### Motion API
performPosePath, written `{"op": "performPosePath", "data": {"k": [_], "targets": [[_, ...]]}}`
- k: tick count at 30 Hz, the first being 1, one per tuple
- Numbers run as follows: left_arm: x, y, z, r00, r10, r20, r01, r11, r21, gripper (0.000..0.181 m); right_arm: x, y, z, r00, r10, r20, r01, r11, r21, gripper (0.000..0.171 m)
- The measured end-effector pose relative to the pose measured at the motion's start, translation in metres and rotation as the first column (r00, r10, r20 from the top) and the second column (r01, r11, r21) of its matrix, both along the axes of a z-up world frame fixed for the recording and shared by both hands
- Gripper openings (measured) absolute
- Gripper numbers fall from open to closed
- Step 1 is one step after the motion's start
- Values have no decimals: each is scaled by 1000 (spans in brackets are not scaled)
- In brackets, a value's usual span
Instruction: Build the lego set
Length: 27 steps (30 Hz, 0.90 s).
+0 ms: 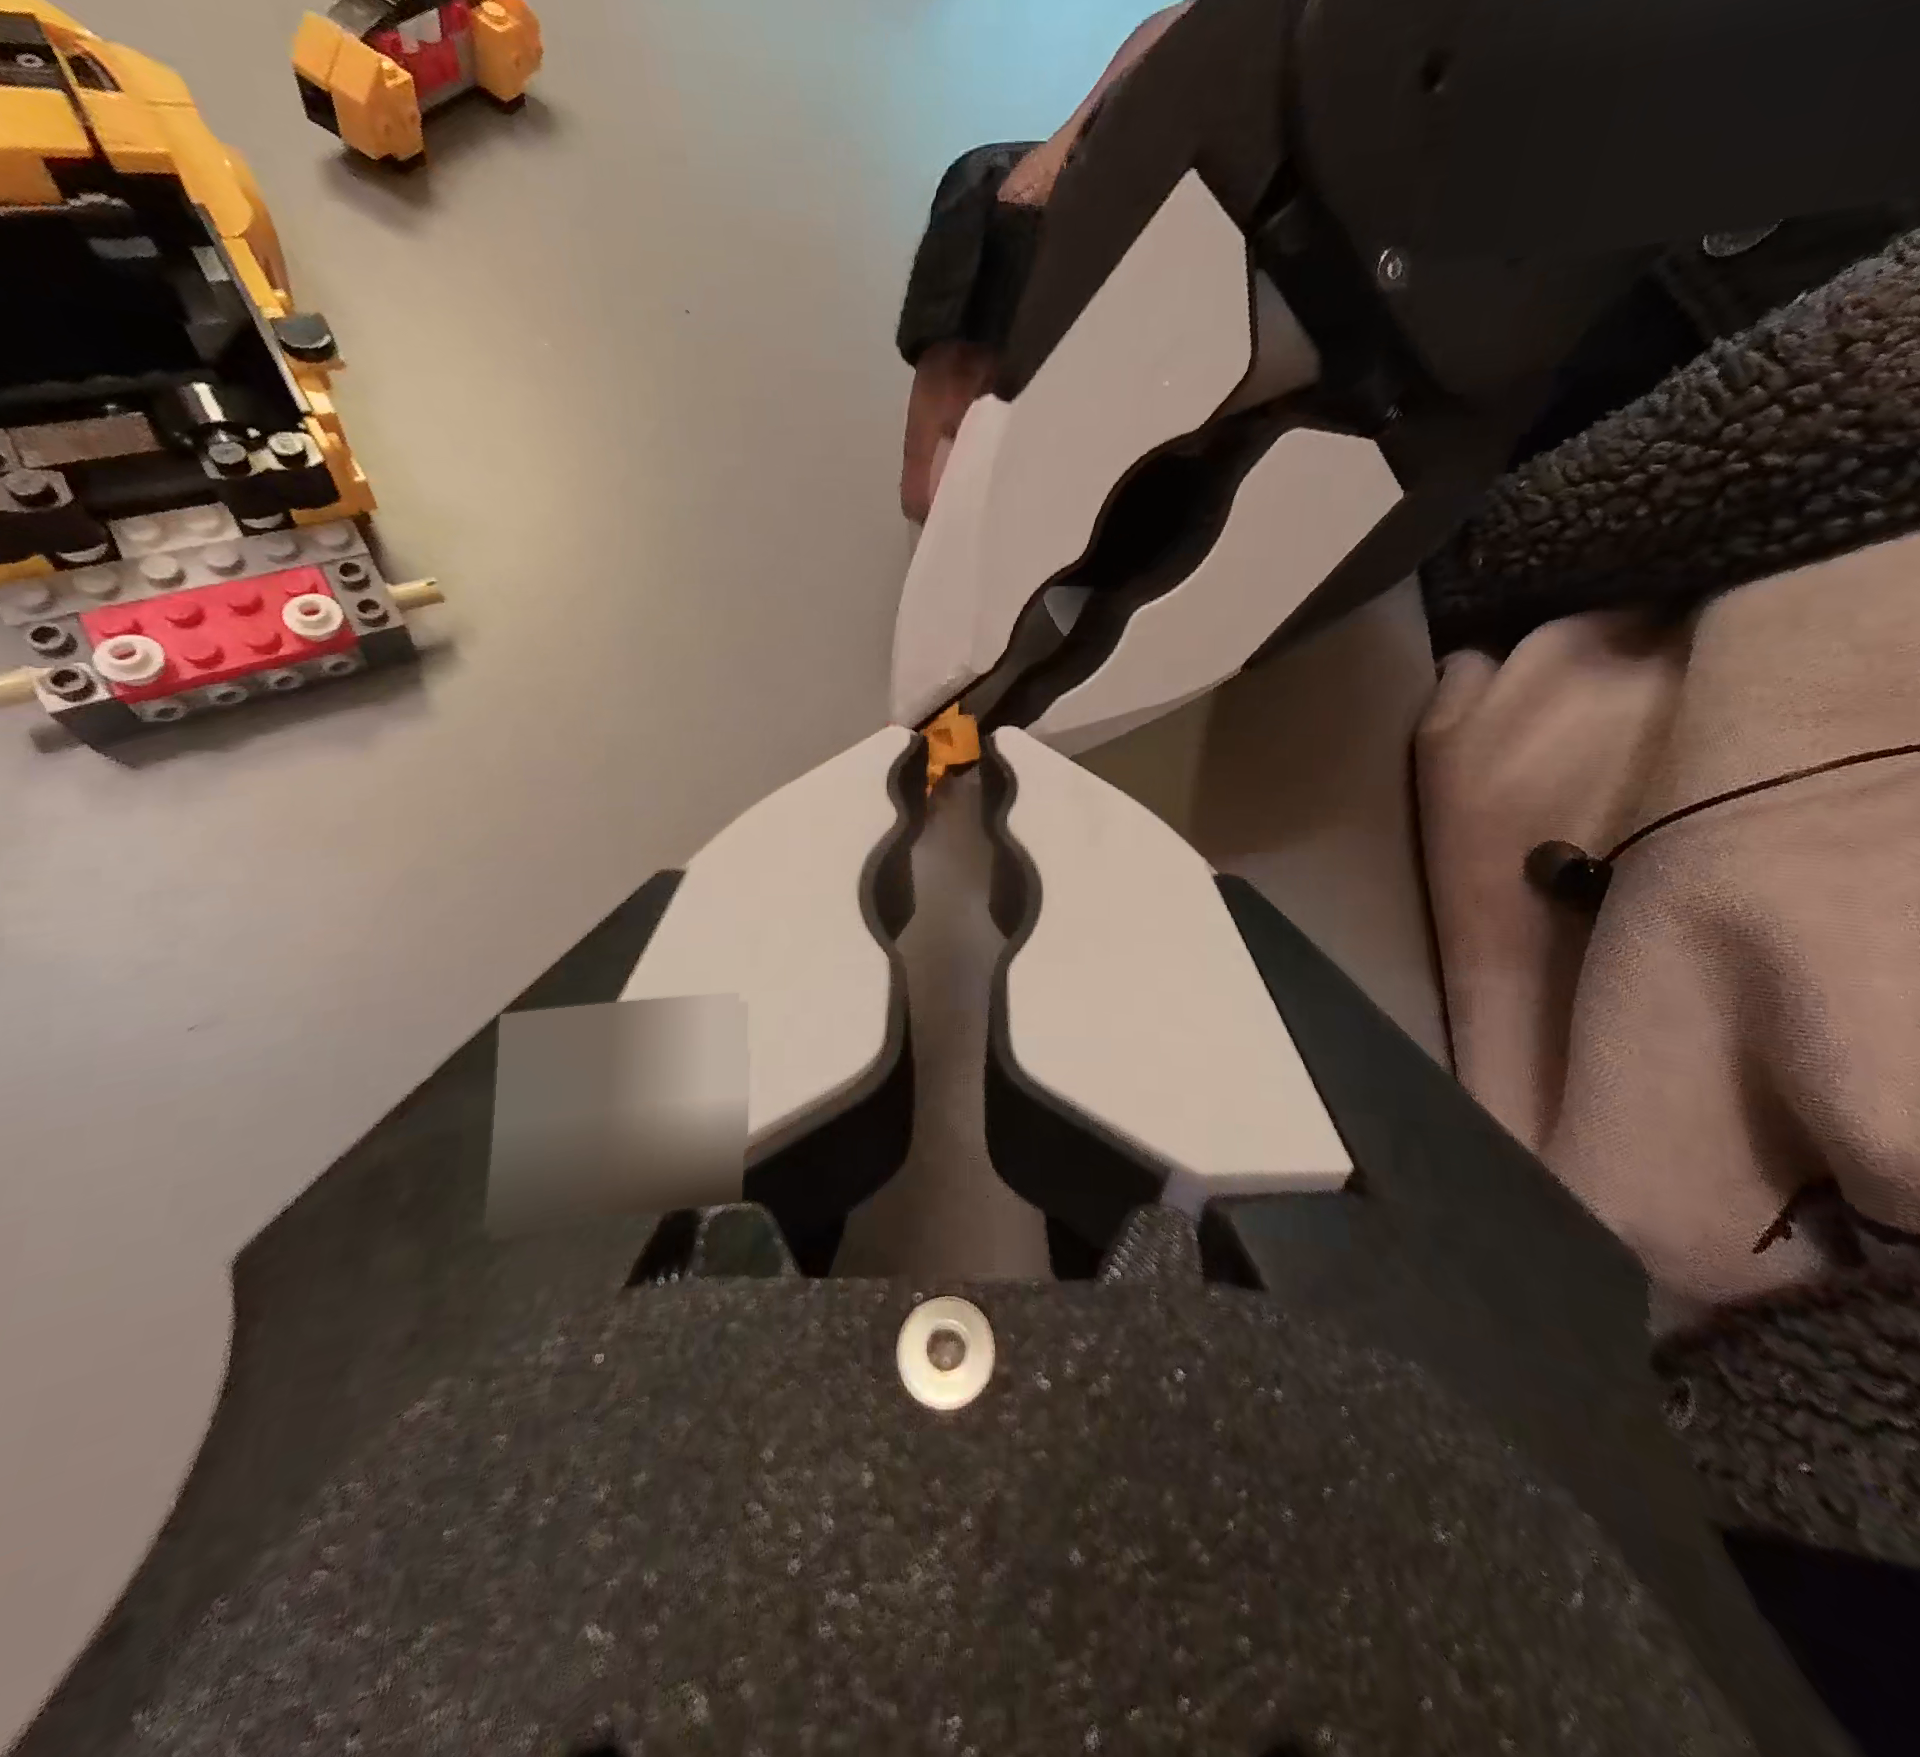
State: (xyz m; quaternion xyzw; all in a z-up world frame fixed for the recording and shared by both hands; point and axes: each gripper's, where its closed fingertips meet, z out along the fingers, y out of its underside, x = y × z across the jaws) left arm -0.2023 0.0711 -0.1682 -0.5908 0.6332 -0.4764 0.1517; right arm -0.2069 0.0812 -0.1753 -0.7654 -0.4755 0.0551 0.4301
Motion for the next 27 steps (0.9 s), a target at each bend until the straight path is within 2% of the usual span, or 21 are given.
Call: {"op": "performPosePath", "data": {"k": [6, 10, 15, 21, 27], "targets": [[-5, -4, 1, 995, -86, 47, 83, 994, 67, 6, -3, -5, 2, 997, 79, -25, -79, 997, 21, 11], [-12, -11, 0, 980, -183, 80, 176, 981, 80, 6, 1, -12, -2, 989, 140, -48, -141, 989, -34, 19], [-18, -18, -17, 962, -270, 34, 261, 950, 173, 6, -3, -21, -8, 980, 190, -52, -194, 978, -76, 9], [-18, -13, -36, 960, -278, -43, 274, 891, 363, 6, 8, -20, -9, 983, 182, -26, -184, 978, -102, 12], [-17, -4, -40, 968, -239, -75, 247, 867, 433, 12, 21, -18, -17, 988, 153, 15, -150, 979, -135, 16]]}}
